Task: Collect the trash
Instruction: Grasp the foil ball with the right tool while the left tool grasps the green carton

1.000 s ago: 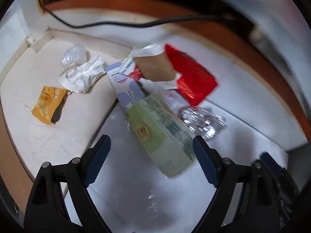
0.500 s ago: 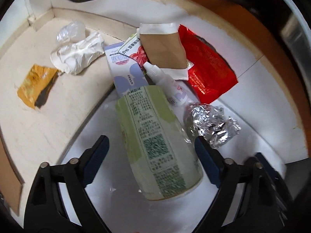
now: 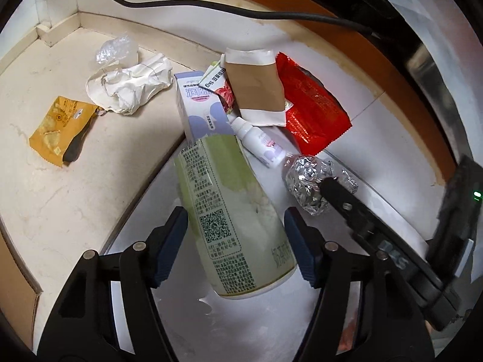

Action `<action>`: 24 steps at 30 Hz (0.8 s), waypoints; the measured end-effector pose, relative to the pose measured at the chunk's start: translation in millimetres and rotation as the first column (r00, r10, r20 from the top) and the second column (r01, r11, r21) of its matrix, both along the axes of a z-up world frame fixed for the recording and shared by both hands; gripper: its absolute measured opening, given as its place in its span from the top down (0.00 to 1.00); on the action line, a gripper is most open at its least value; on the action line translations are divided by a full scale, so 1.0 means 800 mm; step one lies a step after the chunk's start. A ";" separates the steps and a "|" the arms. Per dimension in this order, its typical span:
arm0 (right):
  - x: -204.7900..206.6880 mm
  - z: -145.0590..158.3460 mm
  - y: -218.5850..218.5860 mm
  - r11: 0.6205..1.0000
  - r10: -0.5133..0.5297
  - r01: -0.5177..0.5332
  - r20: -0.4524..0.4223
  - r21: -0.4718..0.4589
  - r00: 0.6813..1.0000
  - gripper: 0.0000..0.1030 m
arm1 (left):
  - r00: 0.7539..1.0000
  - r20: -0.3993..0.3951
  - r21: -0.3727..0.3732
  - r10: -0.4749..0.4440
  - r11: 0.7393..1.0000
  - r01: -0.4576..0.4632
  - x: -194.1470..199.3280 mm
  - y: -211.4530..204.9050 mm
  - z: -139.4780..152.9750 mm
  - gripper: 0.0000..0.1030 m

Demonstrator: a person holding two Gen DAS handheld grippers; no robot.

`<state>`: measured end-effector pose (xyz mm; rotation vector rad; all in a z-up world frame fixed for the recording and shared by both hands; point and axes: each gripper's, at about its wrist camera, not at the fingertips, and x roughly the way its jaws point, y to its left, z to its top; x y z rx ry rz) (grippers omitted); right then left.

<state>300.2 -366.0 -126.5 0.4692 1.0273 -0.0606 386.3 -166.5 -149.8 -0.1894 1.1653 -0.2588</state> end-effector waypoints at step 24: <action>-0.164 0.051 0.014 0.999 0.035 -0.040 0.125 0.037 0.992 0.45 | 0.995 0.052 -0.094 -0.079 0.992 0.084 -0.130 0.089 0.045 0.44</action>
